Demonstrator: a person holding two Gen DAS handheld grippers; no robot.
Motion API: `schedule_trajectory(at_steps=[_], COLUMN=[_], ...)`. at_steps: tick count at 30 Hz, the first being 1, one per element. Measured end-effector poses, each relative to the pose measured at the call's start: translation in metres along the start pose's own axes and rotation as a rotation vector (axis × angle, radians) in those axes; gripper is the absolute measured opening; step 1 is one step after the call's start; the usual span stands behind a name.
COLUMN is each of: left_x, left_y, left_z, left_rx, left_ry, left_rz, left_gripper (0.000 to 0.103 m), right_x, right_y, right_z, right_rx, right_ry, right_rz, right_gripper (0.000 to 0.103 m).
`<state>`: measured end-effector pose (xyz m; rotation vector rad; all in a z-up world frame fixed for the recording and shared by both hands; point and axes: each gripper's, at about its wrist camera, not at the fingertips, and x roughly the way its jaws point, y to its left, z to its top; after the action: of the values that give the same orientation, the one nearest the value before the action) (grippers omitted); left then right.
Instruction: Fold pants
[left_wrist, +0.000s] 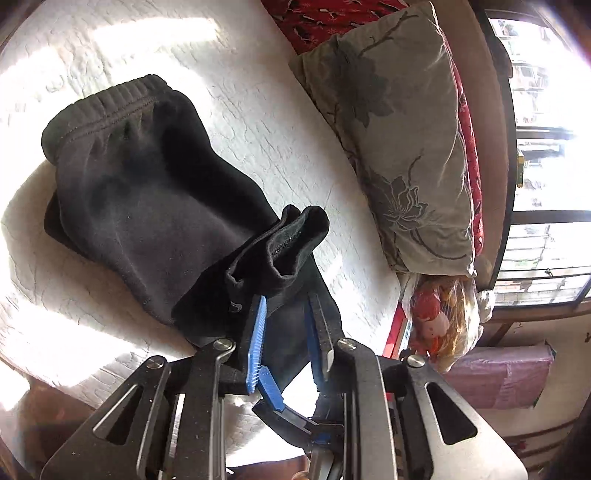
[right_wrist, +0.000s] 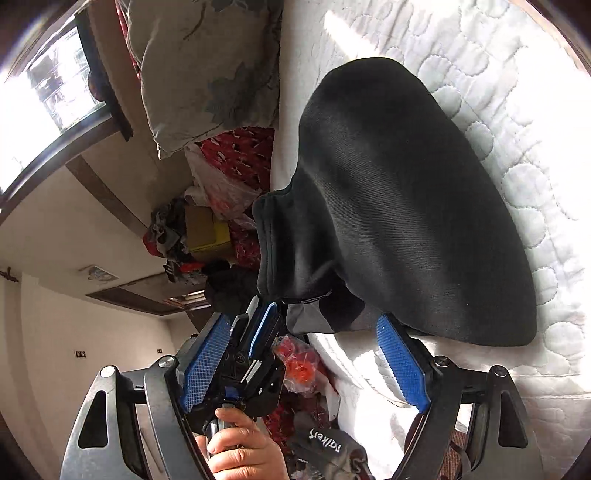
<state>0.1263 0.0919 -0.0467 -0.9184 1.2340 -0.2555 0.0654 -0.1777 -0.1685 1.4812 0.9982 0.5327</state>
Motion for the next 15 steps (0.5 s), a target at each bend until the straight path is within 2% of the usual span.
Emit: schedule_trajectory(at_steps=[1, 2, 4, 6, 10, 11, 12, 13, 14, 15], left_x=[-0.002, -0.004, -0.006, 0.000, 0.035, 0.044, 0.052, 0.061, 0.071, 0.075], left_y=[-0.006, -0.011, -0.019, -0.019, -0.020, -0.020, -0.022, -0.022, -0.020, -0.016], left_z=[-0.002, -0.004, -0.006, -0.002, 0.007, 0.009, 0.010, 0.013, 0.014, 0.014], left_rx=[0.033, 0.067, 0.129, 0.148, 0.139, 0.148, 0.158, 0.169, 0.162, 0.128], left_ry=[-0.014, -0.031, -0.074, -0.094, 0.024, 0.034, 0.032, 0.041, 0.068, 0.100], left_rz=[0.044, 0.075, 0.138, 0.189, 0.196, 0.233, 0.286, 0.330, 0.351, 0.336], left_gripper=[0.047, 0.057, 0.064, 0.068, 0.068, 0.068, 0.068, 0.055, 0.030, 0.027], right_x=[0.002, 0.006, 0.009, 0.008, -0.002, -0.003, -0.003, -0.002, -0.003, -0.003], right_y=[-0.006, -0.012, -0.021, -0.025, -0.033, -0.035, -0.038, -0.040, -0.040, -0.040], right_z=[0.000, -0.001, -0.005, -0.005, 0.000, 0.002, 0.003, 0.003, 0.003, 0.003], right_rx=[0.036, 0.075, 0.143, 0.170, 0.210, 0.223, 0.235, 0.243, 0.246, 0.243], right_ry=[-0.022, -0.030, -0.045, -0.092, -0.207, -0.224, -0.229, -0.232, -0.242, -0.246], right_rz=[0.023, 0.031, 0.046, 0.034, 0.084, 0.098, 0.107, 0.105, 0.088, 0.060], right_gripper=[0.084, 0.084, 0.084, 0.084, 0.084, 0.084, 0.083, 0.081, 0.070, 0.055])
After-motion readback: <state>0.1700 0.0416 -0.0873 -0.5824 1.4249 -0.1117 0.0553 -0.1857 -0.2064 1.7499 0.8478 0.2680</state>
